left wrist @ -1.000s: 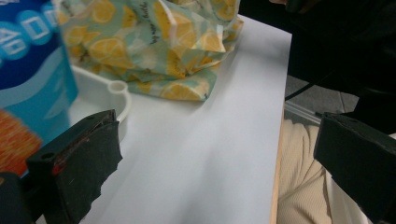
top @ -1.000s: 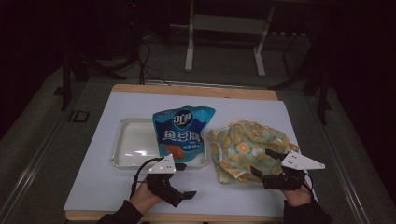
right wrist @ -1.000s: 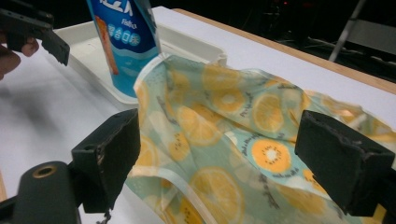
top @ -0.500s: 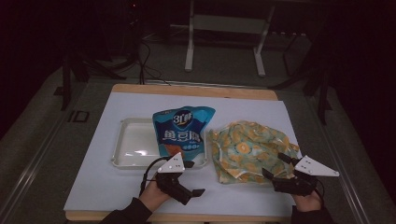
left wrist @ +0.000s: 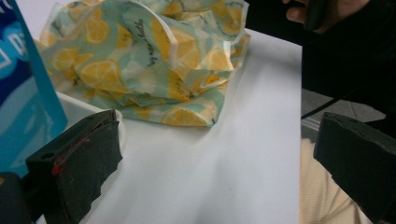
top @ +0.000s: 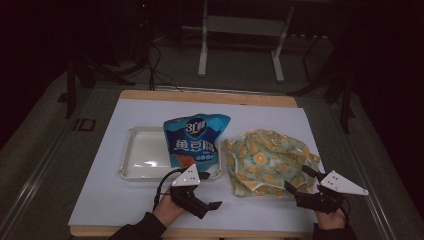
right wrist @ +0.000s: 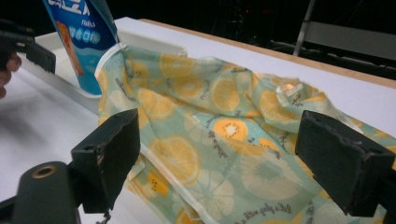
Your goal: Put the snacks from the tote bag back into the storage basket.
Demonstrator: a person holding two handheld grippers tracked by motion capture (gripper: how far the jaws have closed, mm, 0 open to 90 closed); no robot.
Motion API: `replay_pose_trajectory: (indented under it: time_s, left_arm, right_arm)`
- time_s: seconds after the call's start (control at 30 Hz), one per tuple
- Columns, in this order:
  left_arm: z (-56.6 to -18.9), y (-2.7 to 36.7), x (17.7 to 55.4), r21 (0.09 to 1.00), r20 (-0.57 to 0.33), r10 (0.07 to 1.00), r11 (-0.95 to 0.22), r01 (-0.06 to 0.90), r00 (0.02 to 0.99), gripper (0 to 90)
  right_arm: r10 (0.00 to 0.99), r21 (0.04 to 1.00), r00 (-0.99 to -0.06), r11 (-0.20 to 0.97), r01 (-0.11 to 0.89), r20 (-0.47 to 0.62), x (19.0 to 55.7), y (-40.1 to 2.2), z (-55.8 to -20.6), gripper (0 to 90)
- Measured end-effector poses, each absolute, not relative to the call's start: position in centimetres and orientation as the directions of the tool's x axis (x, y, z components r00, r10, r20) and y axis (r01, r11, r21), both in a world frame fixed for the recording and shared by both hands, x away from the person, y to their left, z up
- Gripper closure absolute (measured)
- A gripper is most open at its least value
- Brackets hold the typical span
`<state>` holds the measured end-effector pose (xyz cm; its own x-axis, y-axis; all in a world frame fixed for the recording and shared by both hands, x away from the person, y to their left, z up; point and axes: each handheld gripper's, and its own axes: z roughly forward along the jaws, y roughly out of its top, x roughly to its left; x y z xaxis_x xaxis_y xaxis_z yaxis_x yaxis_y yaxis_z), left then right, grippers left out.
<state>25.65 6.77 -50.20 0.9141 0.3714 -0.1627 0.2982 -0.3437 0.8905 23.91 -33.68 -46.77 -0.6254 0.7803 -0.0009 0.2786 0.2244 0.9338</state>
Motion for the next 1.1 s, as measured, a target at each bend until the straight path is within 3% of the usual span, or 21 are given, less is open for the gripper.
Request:
replay_pose_trajectory:
  time_s: [1.1]
  left_arm:
    - [-50.57, 7.09, 24.90, 0.892, -0.146, 0.384, -0.347, 0.289, 0.912, 1.1]
  right_arm:
    - [0.793, 0.946, -0.608, 0.178, 0.271, 0.025, 24.09, -33.95, -46.72, 13.9]
